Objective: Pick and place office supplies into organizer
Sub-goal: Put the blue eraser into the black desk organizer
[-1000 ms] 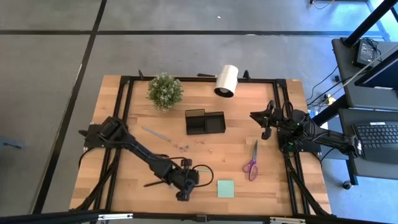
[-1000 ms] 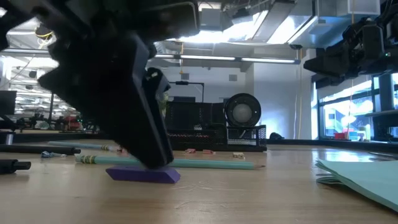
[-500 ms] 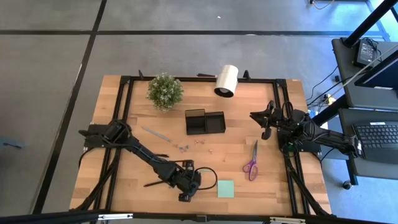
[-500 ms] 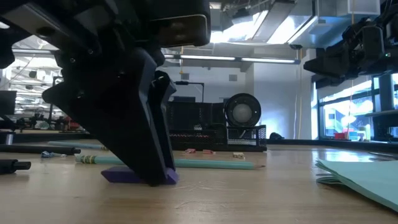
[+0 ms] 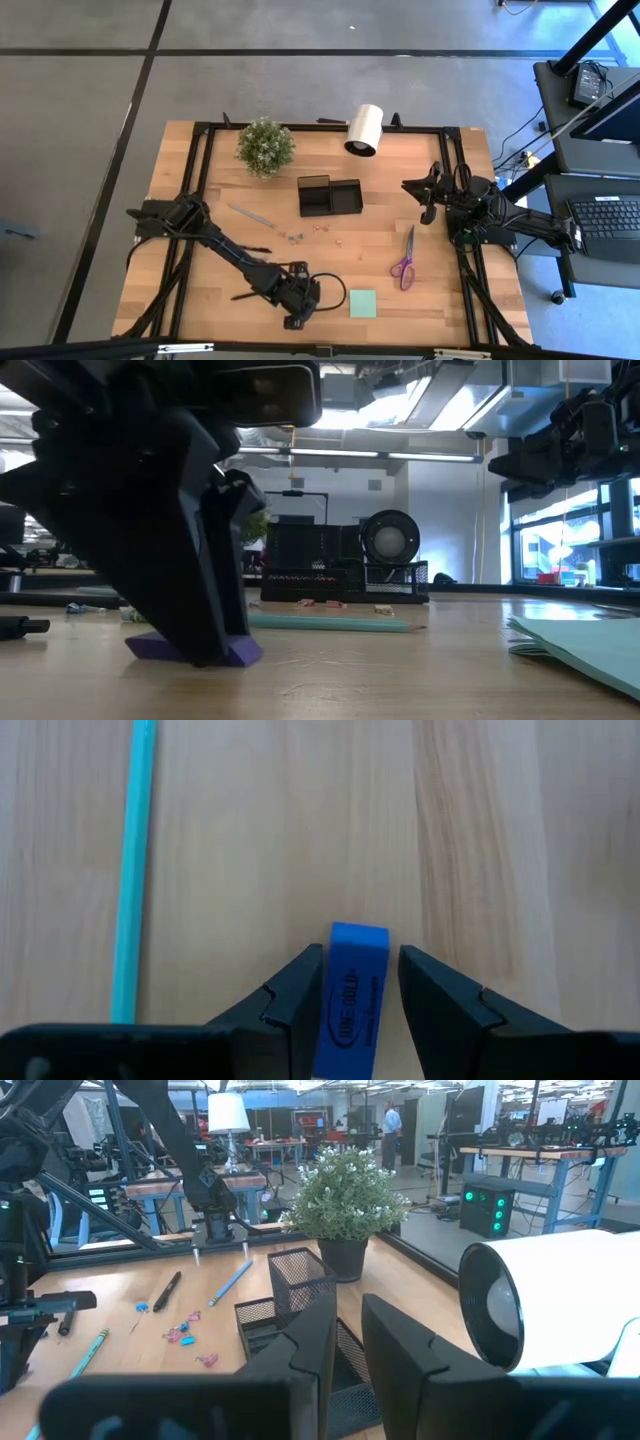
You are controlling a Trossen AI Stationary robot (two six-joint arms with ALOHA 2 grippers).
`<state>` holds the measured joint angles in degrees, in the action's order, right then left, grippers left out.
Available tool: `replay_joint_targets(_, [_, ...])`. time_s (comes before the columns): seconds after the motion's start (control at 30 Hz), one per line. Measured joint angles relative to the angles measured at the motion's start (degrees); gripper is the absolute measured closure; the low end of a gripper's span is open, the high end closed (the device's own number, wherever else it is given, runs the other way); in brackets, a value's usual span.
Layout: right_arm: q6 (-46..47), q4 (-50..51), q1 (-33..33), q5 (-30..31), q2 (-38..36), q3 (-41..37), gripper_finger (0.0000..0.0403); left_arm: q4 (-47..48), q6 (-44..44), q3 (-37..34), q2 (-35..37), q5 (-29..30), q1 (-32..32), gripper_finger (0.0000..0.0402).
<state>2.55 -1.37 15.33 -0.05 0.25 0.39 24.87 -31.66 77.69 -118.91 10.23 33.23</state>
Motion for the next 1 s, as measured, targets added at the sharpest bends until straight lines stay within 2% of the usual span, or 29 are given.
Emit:
replay_joint_targets(0.17, [0.0,0.0,0.0,0.0,0.0,0.0,0.0343,0.4,0.1,0.0,0.0,0.6,0.0,0.0281])
replay_joint_targets(0.53, [0.0,0.0,0.0,0.0,0.0,0.0,0.0343,0.3,5.7,-0.1,-0.1,4.3,0.1,0.0328])
replay_joint_targets(0.9, [0.0,0.0,0.0,0.0,0.0,0.0,0.0343,-2.3,5.9,-0.5,0.6,5.3,0.4,0.0331])
replay_joint_targets(1.0, [0.0,0.0,0.0,0.0,0.0,0.0,0.0343,-2.8,5.9,-0.5,2.1,7.1,0.3,0.0333])
